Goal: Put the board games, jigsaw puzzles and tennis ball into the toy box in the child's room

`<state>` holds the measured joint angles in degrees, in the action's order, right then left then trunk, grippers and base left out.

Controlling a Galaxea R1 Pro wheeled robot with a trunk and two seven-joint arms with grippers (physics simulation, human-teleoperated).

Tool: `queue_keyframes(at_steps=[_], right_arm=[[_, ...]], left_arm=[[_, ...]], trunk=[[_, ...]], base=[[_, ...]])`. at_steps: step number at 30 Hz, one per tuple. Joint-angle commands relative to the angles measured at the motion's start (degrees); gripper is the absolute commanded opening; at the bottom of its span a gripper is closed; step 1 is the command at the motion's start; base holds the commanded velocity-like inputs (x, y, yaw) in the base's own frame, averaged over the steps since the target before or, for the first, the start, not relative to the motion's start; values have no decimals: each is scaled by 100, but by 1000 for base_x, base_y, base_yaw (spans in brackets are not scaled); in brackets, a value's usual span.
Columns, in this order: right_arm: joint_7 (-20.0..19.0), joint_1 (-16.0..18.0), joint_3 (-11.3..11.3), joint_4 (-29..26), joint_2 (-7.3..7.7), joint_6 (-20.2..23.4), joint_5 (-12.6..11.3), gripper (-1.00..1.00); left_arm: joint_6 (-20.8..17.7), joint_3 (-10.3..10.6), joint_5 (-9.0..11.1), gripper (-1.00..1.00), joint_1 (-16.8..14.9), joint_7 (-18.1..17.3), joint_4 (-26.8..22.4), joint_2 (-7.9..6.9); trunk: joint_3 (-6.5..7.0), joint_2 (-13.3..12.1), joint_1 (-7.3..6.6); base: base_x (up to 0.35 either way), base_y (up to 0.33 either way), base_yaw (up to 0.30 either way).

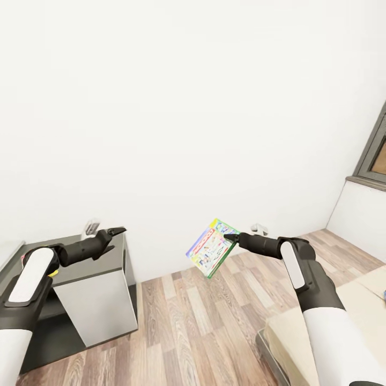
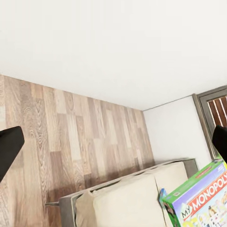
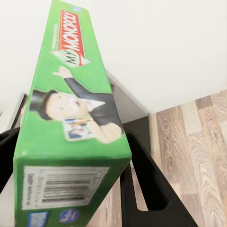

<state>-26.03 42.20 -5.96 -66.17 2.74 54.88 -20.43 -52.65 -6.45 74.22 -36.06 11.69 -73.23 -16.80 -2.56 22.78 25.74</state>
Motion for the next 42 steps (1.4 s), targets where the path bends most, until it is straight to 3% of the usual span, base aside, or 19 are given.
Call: queue_keyframes(at_steps=[1,16,38,42], right_arm=[[-43,7,-10,-5,-1,32,14,-100],[-38,8,-10,-18,5,57,-267,-100],[-34,18,-10,-19,2,61,-312,-100],[-32,174,-10,-19,5,59,-312,-100]], left_arm=[[-24,-10,63,100,-6,66,-7,-7],[-34,-22,67,100,-6,103,-17,-91],[-35,-10,75,100,-6,107,-8,-101],[-35,3,81,100,-6,112,-13,-98]], trunk=[[-12,14,4],[-1,14,4],[0,14,4],[0,14,4]], base=[[0,0,71],[0,0,218],[0,0,296],[0,0,300]])
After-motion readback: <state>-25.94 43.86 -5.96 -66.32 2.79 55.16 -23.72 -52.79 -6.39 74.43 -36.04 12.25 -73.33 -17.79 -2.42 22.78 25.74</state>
